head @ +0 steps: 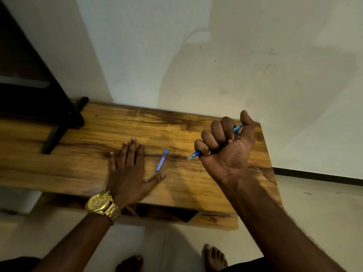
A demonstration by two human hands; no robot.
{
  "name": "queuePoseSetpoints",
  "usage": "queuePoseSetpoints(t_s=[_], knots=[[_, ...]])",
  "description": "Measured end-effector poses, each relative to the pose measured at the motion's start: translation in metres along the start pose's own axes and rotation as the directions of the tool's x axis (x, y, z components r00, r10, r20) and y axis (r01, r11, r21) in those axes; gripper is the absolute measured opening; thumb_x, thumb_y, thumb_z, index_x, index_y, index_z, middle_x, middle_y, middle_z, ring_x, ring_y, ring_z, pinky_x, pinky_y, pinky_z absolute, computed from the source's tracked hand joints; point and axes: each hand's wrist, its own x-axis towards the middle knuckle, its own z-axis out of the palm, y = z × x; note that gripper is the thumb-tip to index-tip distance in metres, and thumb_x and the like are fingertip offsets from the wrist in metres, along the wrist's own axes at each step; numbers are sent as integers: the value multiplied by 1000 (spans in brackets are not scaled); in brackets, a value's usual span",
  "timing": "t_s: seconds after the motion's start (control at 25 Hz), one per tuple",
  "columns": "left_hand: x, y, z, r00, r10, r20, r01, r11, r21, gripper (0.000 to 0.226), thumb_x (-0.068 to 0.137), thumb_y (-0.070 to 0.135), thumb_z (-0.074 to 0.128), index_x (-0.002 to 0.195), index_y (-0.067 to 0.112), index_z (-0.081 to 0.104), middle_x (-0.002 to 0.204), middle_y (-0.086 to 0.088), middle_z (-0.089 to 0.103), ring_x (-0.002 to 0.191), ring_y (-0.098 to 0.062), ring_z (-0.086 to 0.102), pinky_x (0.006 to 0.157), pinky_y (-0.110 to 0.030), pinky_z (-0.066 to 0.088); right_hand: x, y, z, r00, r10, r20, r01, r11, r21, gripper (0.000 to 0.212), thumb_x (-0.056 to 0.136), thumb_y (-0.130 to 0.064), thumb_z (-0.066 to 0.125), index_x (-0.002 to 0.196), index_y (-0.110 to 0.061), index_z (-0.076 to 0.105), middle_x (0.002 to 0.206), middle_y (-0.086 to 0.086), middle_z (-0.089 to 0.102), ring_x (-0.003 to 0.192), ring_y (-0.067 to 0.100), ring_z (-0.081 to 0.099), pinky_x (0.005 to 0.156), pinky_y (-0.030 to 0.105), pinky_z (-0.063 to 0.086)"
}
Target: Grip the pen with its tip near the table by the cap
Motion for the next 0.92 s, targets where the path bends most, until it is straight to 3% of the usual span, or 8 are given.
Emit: queuePoseSetpoints(t_s=[0.08, 0.2, 0.36, 0.48, 0.6, 0.72, 0.84, 0.92], knots=[[0, 0, 0, 1000, 0, -6, 0, 1000, 0, 133, 74, 105, 4, 175, 18, 11, 185, -6, -3, 172, -30, -1, 133, -68, 9, -1, -2, 0, 1000, 4, -9, -4, 1000, 13, 67, 105, -65, 37, 54, -24, 23, 51, -6, 15, 46, 13, 11, 50, 27, 13], [1, 0, -1, 1000, -3, 8, 3, 1000, -4, 131, 76, 105, 9, 175, 19, 8, 185, -6, -7, 172, -29, -4, 134, -67, 7, -1, -1, 1, 1000, -7, -3, 7, 1000, -12, 63, 108, -54, 31, 54, -23, 23, 51, -6, 15, 46, 13, 11, 49, 27, 14], [-1, 3, -3, 1000, -8, 18, 9, 1000, -20, 129, 77, 102, 14, 175, 19, 5, 185, -5, -10, 172, -28, -6, 134, -67, 6, -2, -2, 2, 1000, -9, 12, 9, 1000, -24, 65, 105, -62, 37, 54, -24, 23, 51, -6, 15, 45, 12, 12, 49, 27, 13], [0, 3, -5, 1000, -10, 21, 10, 1000, -24, 130, 77, 102, 15, 175, 18, 6, 185, -5, -9, 172, -29, -5, 134, -67, 6, -2, -2, 2, 1000, -6, 23, 7, 999, -41, 62, 108, -52, 32, 54, -23, 23, 51, -6, 15, 45, 12, 12, 49, 26, 13], [0, 3, -5, 1000, -6, 22, 7, 1000, -27, 130, 77, 102, 15, 175, 18, 7, 185, -6, -8, 172, -29, -5, 134, -68, 6, -2, -3, 3, 1000, 5, 29, -4, 1000, -25, 66, 105, -63, 38, 54, -24, 23, 51, -6, 16, 45, 12, 12, 49, 27, 13], [0, 2, -4, 1000, -5, 30, 5, 1000, -17, 132, 75, 104, 10, 175, 19, 4, 185, -5, -10, 172, -28, -7, 134, -67, 7, -1, -2, 2, 1000, 4, 15, -3, 997, -79, 64, 109, -55, 34, 54, -24, 23, 51, -6, 16, 45, 12, 12, 49, 26, 13], [1, 0, -4, 999, 0, 39, 0, 1000, -16, 133, 74, 105, 7, 175, 19, 1, 185, -5, -13, 172, -28, -9, 134, -68, 7, -1, -2, 3, 999, 16, 36, -14, 999, -49, 68, 105, -66, 38, 54, -23, 23, 50, -6, 16, 45, 12, 12, 49, 26, 12], [1, 1, -4, 999, 1, 34, 0, 1000, -28, 133, 75, 104, 10, 175, 18, 3, 185, -6, -11, 172, -29, -7, 134, -68, 7, -1, -1, 3, 999, 10, 34, -8, 998, -66, 67, 108, -60, 35, 54, -23, 23, 50, -6, 16, 45, 11, 12, 48, 25, 13]])
